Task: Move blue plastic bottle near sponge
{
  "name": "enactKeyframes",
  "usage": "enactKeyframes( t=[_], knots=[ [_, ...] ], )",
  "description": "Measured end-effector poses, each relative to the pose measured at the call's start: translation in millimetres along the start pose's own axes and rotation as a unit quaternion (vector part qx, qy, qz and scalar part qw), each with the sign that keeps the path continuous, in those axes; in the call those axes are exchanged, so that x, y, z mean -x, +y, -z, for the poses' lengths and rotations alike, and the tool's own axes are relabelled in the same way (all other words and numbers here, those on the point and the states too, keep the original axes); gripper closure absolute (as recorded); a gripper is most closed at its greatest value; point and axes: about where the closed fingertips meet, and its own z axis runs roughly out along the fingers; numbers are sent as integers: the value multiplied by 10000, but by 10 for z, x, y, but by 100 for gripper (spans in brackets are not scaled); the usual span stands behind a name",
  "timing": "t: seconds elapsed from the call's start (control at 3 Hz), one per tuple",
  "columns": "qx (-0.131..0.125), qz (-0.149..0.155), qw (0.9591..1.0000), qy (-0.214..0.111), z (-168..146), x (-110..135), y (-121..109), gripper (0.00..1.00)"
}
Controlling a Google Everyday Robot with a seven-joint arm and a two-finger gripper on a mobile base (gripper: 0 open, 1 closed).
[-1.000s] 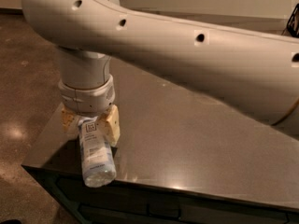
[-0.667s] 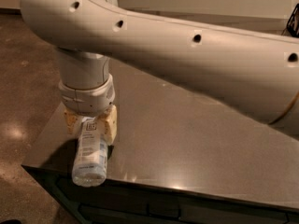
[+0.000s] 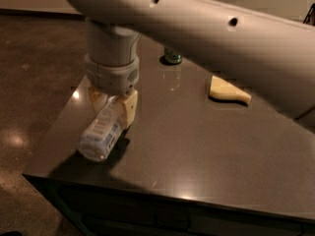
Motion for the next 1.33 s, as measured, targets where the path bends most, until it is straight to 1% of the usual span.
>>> enactKeyframes(
  t=[0.33,0.67,1.0,1.33],
  knots=[
    [-417,-1248,9912,175,280,-549,104,100],
    [-874,-2458,9644,440,610,-1096,402,100],
    [-1074,-3293,9350,761,829,-1509,800,100],
    [-990,-3866,9102,1104,883,-1796,1279,100]
  ],
)
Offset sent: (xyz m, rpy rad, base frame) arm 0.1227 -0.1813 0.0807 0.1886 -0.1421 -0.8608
